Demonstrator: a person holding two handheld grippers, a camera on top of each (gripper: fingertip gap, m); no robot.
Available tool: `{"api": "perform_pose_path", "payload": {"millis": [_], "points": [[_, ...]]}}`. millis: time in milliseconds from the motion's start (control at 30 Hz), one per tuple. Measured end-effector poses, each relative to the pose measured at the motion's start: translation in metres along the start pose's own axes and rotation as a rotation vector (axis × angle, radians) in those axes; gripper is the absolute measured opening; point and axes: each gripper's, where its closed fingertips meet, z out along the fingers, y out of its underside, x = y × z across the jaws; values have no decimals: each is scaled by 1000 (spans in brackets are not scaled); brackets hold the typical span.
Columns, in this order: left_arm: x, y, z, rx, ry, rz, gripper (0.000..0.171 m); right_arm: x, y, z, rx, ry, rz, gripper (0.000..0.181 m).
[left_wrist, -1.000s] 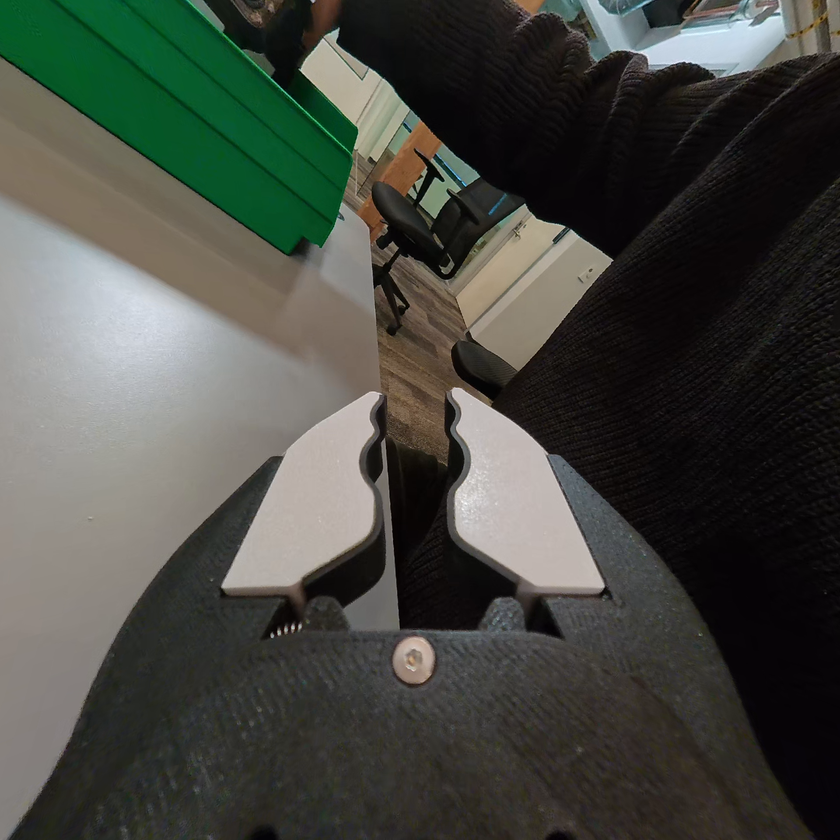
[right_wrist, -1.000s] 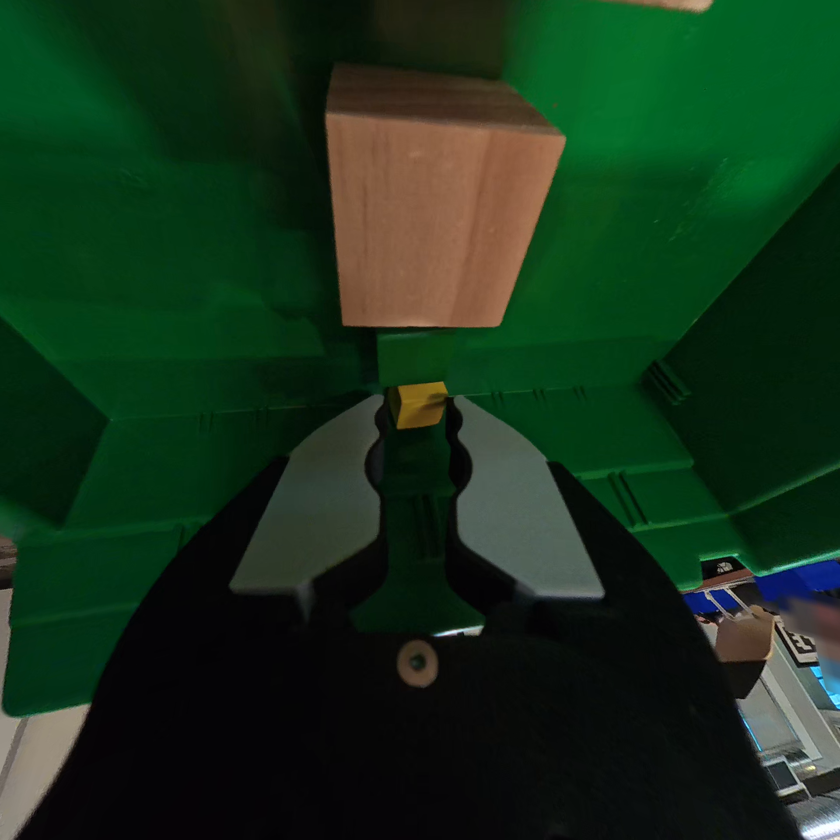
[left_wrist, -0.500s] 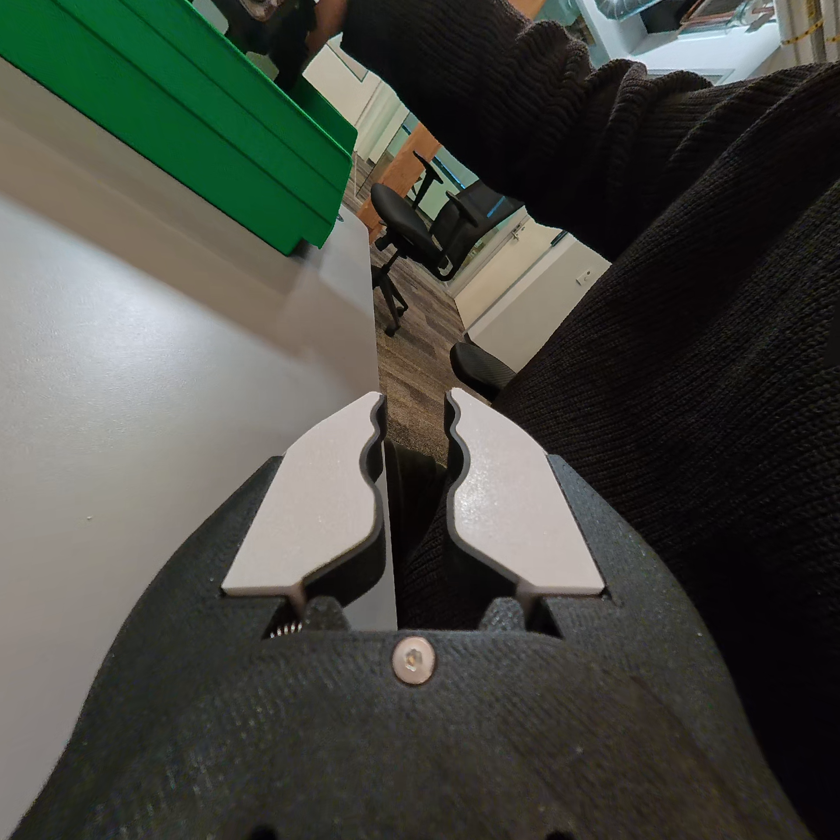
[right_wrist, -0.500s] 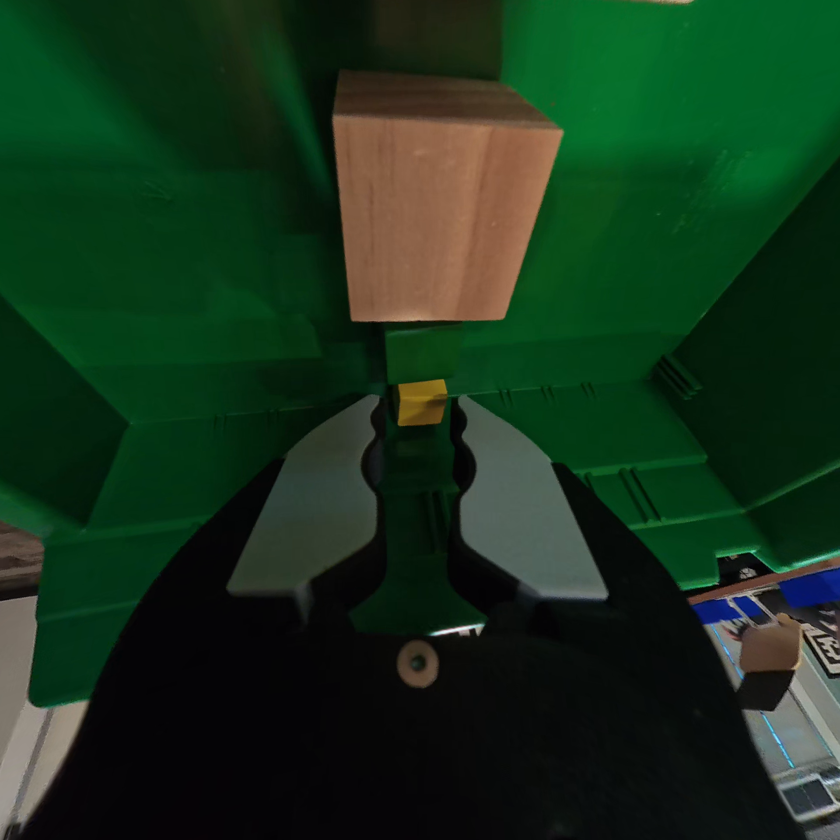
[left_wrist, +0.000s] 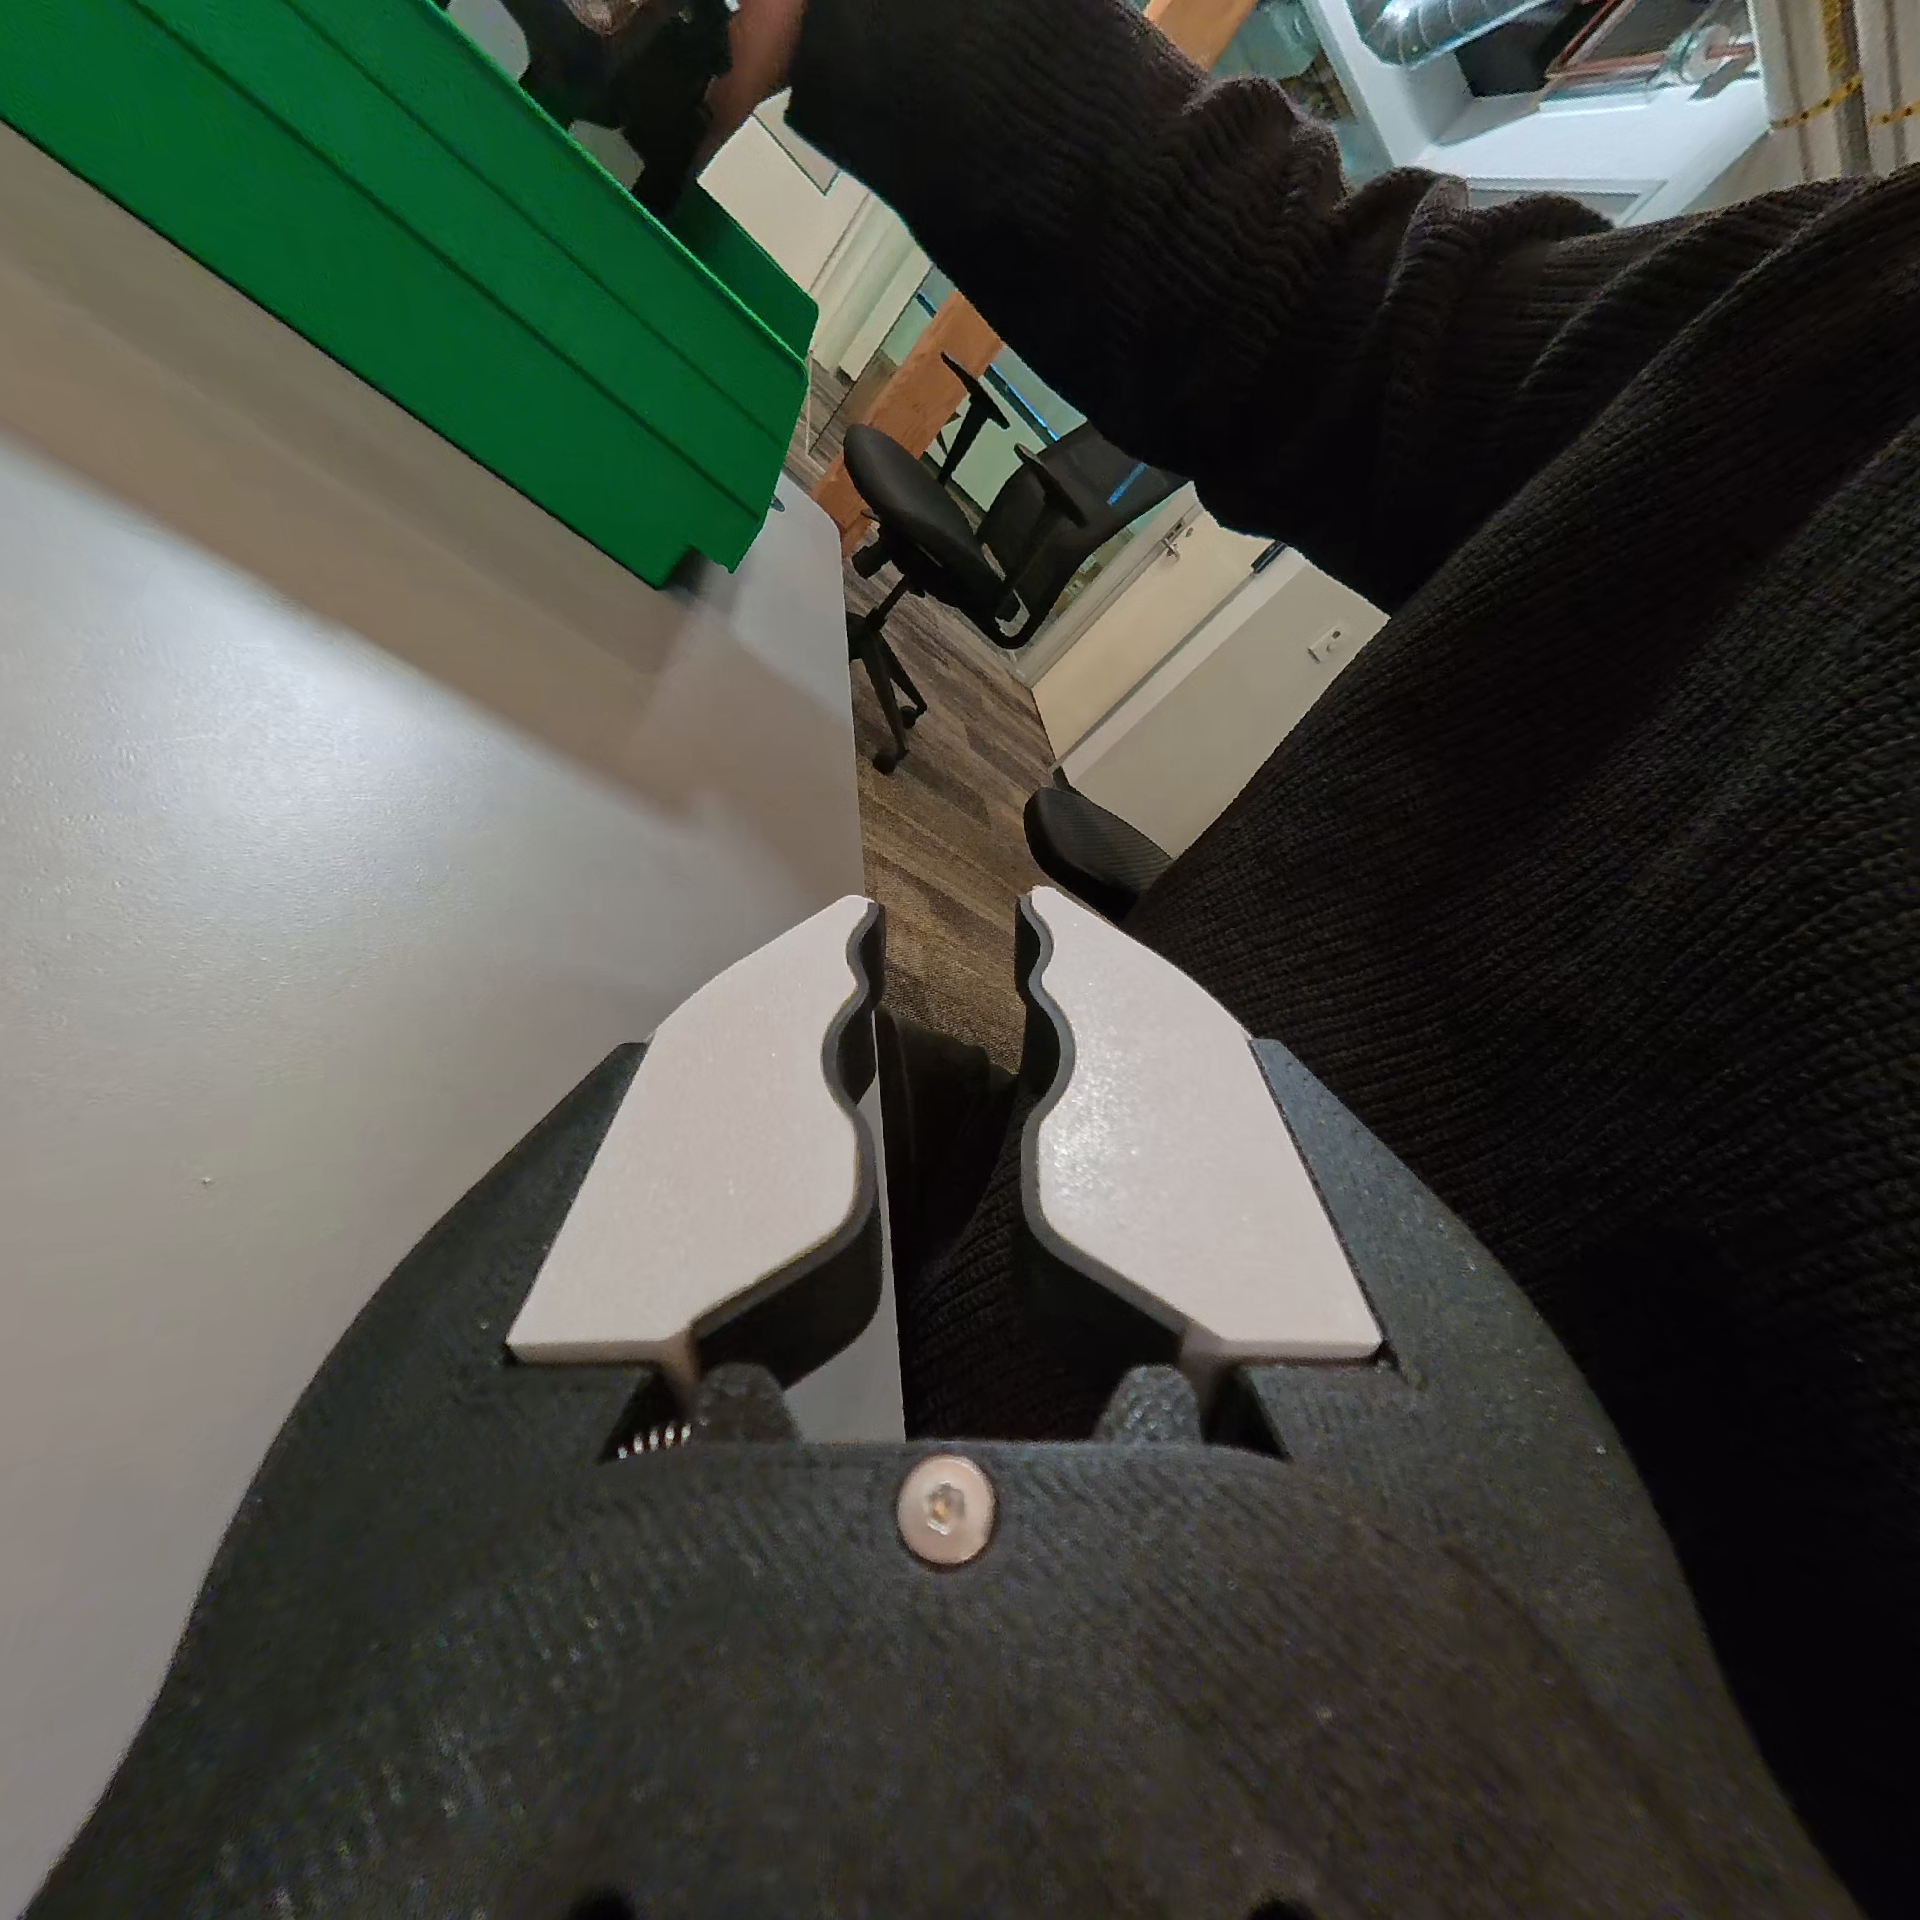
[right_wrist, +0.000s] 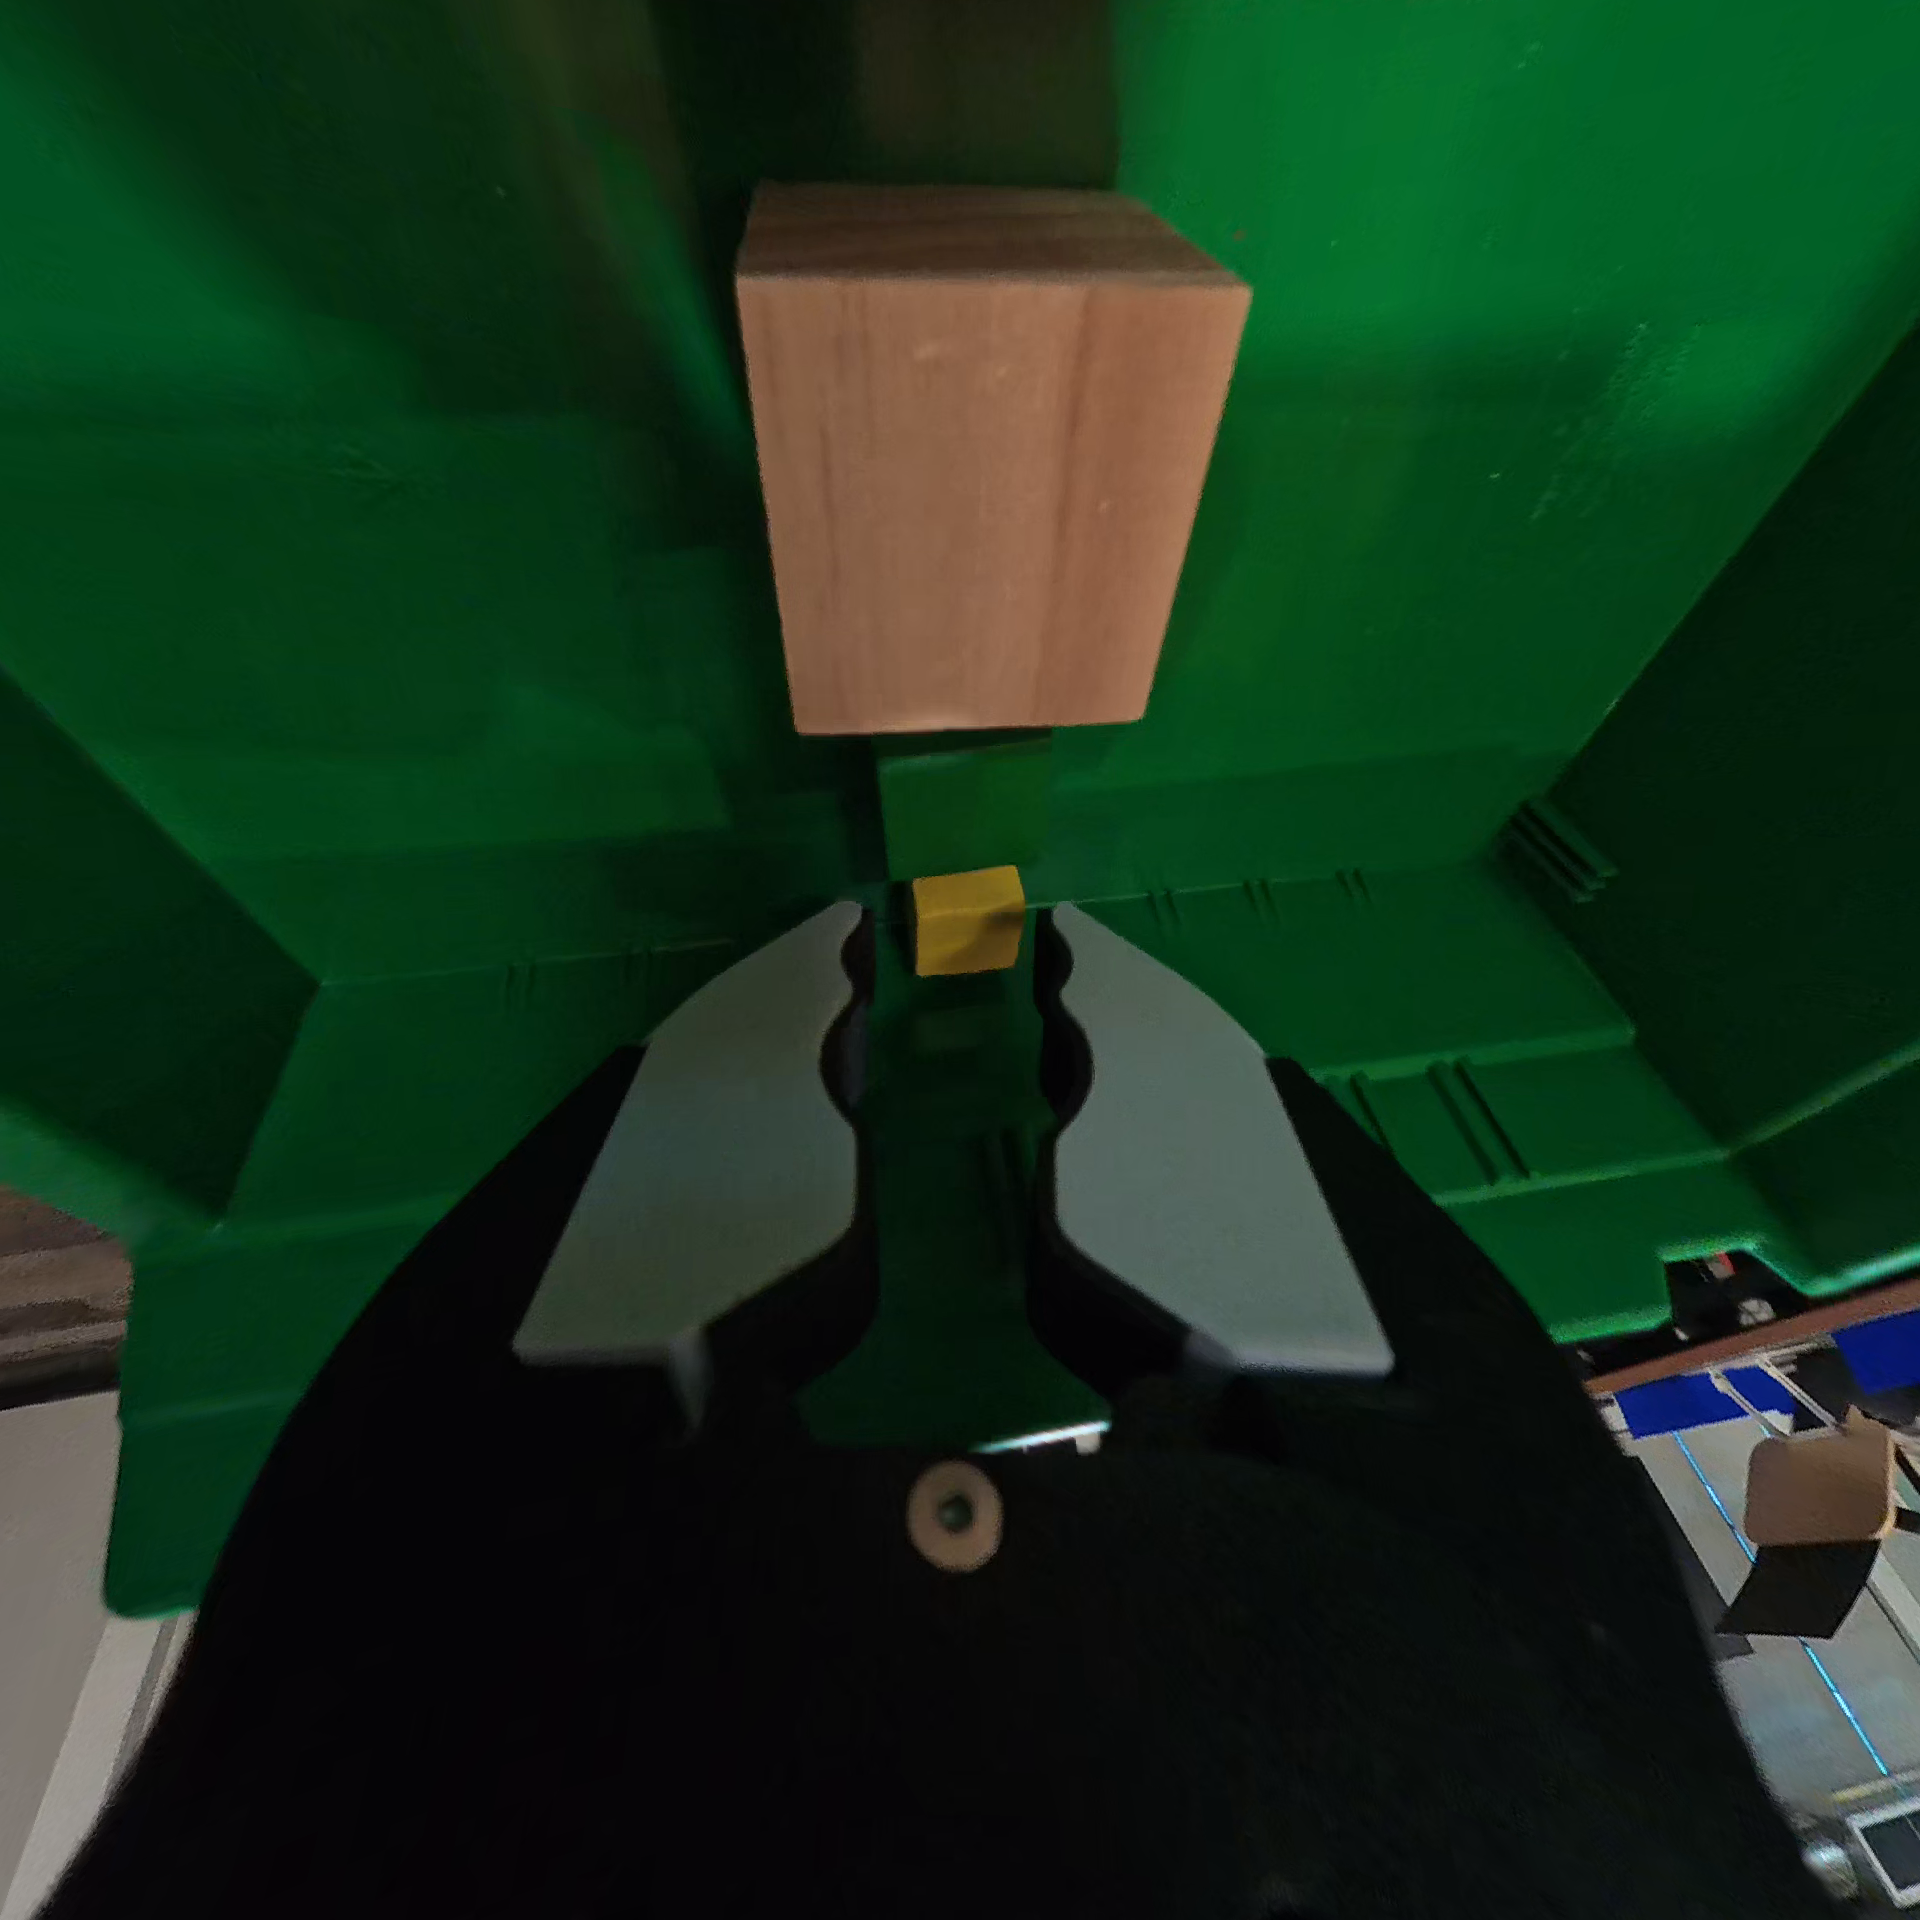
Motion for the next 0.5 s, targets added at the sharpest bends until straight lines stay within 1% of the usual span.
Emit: {"api": "perform_pose_path", "payload": {"millis": [100,233,300,367,500], "points": [[2,-1,-1,1,3,5,24,0,3,-11,16,30,46,36],[3,-2,-5,-1,-2,29,24,-5,-2,-46,199,78,224,38],[2,-2,-7,-1,5,36,27,-7,-7,-70,318,134,341,40],[-1,0,-9,-11,0,38,31,-10,-19,-99,463,193,481,44],[-6,-3,-12,9,-35,50,39,-21,-63,-165,818,333,787,49]]}}
